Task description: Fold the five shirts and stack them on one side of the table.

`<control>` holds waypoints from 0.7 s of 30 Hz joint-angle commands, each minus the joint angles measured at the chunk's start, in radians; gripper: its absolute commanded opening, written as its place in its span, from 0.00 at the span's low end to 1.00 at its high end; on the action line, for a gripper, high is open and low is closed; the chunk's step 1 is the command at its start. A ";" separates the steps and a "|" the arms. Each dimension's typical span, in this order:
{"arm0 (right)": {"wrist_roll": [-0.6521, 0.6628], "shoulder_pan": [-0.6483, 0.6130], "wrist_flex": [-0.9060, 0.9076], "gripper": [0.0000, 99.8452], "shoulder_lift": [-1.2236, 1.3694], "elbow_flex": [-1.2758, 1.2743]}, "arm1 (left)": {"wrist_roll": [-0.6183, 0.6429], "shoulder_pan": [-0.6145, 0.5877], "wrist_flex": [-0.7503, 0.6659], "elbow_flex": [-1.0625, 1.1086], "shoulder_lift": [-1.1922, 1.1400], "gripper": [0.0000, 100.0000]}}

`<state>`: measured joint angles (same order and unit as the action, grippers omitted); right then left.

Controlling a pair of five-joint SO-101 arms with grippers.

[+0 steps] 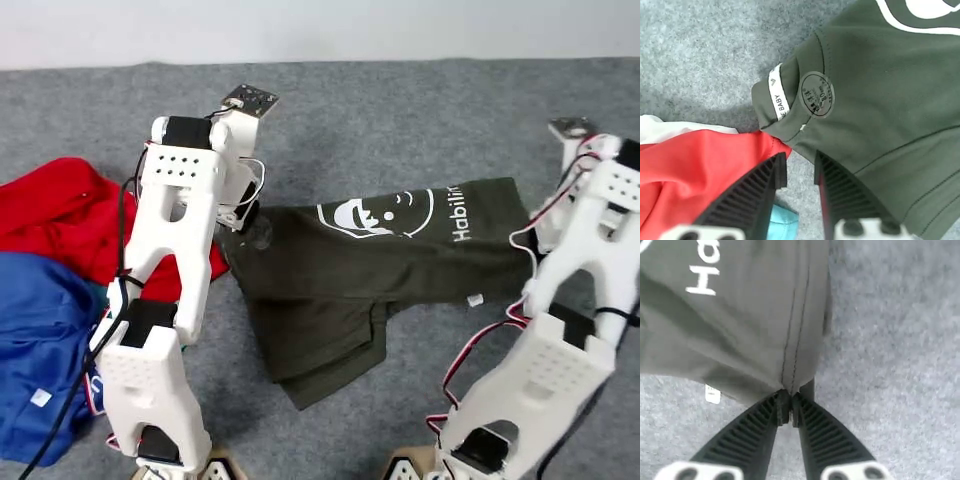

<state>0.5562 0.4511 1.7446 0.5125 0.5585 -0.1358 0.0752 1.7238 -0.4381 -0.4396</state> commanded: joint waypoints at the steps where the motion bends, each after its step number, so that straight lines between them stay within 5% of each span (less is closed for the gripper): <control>1: 0.005 0.036 0.047 0.12 -0.028 0.048 | 0.008 -0.002 0.029 -0.004 0.069 0.11; 6: 0.009 0.093 0.047 0.26 -0.070 -0.014 | 0.008 -0.002 0.029 -0.004 0.069 0.11; 21: 0.003 0.053 -0.096 0.26 -0.108 -0.382 | 0.008 0.000 0.029 -0.004 0.069 0.11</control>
<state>0.5562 0.5386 1.6863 0.4710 0.2041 -0.1358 0.0752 1.7238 -0.4381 -0.4396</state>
